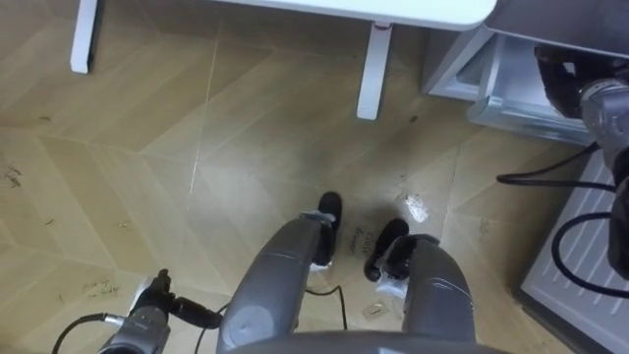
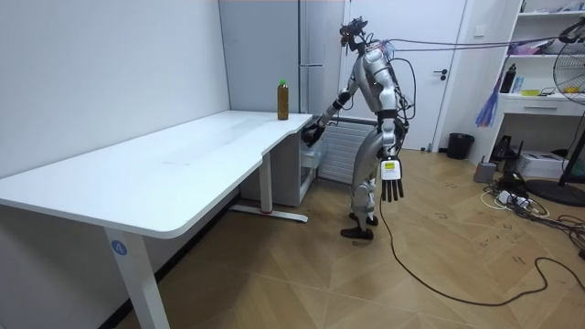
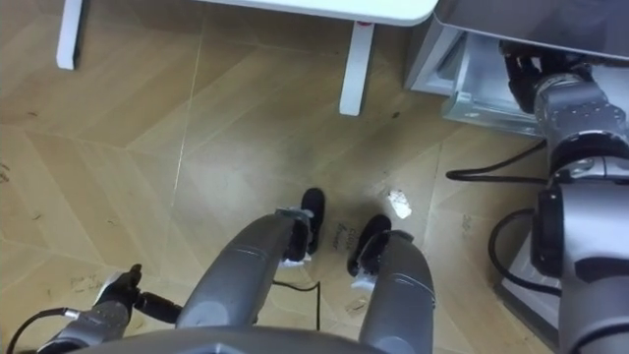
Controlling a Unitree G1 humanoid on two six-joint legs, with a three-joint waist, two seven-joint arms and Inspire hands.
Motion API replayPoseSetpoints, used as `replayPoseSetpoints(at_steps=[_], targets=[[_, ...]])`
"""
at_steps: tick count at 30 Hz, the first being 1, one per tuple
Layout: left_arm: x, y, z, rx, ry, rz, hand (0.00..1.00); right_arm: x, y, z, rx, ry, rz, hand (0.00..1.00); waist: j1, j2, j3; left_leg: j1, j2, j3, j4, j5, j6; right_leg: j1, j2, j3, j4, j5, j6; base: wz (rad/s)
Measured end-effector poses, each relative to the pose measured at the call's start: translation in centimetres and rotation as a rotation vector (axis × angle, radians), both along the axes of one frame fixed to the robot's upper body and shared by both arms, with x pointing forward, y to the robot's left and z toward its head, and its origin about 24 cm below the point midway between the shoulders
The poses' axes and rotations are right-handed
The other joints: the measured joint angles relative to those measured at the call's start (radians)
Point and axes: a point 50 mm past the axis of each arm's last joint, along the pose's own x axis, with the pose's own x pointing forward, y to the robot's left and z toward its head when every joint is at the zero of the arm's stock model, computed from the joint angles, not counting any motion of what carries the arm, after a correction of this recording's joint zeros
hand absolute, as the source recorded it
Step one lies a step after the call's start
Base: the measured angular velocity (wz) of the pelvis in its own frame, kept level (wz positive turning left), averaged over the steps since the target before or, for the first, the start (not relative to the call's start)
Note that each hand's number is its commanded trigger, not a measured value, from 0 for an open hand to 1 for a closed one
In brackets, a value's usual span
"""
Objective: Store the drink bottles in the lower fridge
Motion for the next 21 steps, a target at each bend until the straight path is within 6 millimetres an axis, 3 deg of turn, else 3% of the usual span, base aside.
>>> replayPoseSetpoints(at_steps=[8, 21], targets=[[0.1, -0.1, 0.0, -0.001, 0.002, -0.014, 0.00, -0.3, -1.1, 0.6, -0.045, 0.001, -0.015, 0.00, -0.012, -0.001, 0.0002, 0.012, 0.000, 0.010, 0.010, 0.000, 0.000, 0.007, -0.003, 0.008, 0.008, -0.001, -0.002, -0.01], [0.0, -0.2, -0.1, -0.007, 0.010, -0.034, 0.00, -0.6, -1.1, 0.1, -0.036, 0.020, -0.006, 0.00, -0.019, -0.005, 0.0006, 0.028, 0.006, 0.011, 0.011, 0.000, 0.000, 0.026, 0.004, 0.008, -0.003, 0.004, -0.003, 0.00]])
